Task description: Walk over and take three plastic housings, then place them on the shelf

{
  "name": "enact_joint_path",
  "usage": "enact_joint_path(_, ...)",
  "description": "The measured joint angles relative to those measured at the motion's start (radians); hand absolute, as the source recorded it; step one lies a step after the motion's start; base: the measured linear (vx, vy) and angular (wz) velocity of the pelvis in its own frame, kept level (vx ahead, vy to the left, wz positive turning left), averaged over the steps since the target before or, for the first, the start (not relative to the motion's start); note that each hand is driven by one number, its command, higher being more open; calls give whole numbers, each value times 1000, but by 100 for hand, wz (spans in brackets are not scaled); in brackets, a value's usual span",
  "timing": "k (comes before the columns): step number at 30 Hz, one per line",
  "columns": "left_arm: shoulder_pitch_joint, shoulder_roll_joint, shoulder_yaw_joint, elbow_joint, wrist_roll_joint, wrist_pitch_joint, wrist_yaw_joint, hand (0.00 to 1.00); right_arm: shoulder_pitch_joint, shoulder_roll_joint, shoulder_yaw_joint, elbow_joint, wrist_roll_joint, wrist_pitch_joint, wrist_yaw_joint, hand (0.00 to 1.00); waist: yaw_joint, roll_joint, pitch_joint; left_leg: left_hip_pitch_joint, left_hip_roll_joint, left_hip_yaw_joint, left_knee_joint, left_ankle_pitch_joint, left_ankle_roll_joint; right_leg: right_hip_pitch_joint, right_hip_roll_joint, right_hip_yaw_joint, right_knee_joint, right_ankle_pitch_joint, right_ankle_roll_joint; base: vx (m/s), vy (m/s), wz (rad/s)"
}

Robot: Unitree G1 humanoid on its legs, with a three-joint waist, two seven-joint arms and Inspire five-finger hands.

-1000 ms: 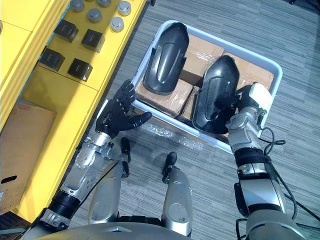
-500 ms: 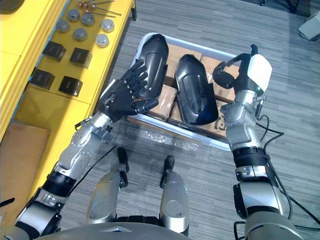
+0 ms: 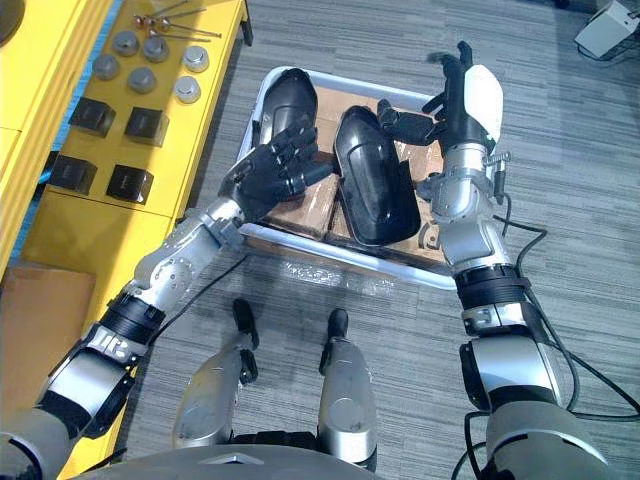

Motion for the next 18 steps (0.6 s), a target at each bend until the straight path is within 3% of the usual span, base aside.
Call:
enact_joint_path(5, -5, -30, -11, 85, 78, 17, 97, 100, 0, 6, -1, 21, -1, 13, 0, 100, -2, 0, 0, 0, -1, 2, -8, 7, -1, -4, 2, 0, 0, 0, -1, 40, -1, -2)
enact_joint_path(10, -5, -34, -20, 129, 230, 43, 129, 100, -21, 55, -2, 100, -2, 65, 0, 100, 0, 0, 0, -1, -3, -2, -7, 7, -2, -4, 2, -3, 4, -2, -3, 8, 0, 0)
enact_joint_path(18, -25, -41, -15, 129, 272, 36, 157, 100, -39, 85, -2, 194, 0, 77, -1, 100, 22, 0, 0, -30, -4, -13, -4, 15, -2, -38, -5, -11, 32, -8, -7, -5, 2, 4)
